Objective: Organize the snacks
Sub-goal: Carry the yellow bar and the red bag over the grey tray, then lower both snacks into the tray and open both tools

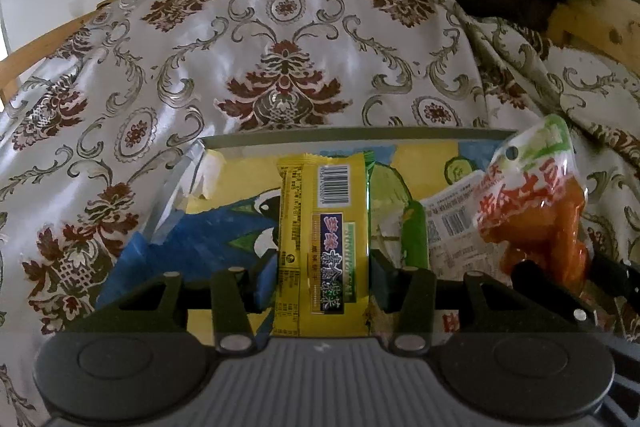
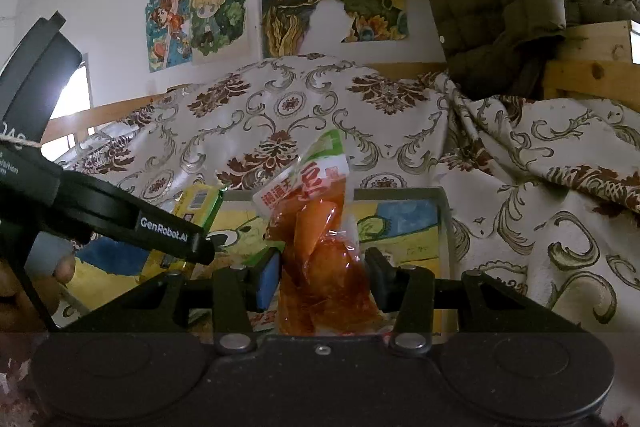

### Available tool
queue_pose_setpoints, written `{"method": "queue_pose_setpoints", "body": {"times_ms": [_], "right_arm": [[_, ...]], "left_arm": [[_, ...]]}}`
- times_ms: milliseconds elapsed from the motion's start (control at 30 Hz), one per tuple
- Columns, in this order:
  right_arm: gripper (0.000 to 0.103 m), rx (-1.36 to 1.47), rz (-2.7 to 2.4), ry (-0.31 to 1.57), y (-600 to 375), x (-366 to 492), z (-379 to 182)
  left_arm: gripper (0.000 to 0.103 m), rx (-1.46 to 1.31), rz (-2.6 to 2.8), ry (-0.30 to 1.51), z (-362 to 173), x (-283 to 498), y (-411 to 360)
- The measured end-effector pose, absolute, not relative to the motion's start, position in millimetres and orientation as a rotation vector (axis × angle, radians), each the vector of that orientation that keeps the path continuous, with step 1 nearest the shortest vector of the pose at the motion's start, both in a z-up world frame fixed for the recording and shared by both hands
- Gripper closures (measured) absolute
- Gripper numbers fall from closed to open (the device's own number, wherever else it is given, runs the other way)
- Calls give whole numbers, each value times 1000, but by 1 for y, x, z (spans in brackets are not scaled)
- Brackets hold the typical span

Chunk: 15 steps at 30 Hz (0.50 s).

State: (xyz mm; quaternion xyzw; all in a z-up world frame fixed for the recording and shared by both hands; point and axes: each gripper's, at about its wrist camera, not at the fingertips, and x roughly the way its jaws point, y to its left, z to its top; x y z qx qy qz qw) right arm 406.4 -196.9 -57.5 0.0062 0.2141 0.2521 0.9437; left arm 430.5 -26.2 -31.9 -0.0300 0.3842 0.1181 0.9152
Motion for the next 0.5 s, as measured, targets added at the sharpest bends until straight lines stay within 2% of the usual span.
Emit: {"method": "queue_pose_setpoints", "body": {"times_ms": [500], "right_arm": [[55, 24, 504, 470, -198, 412, -59]], "left_arm": [[51, -47, 253, 814, -39, 433, -31]]}}
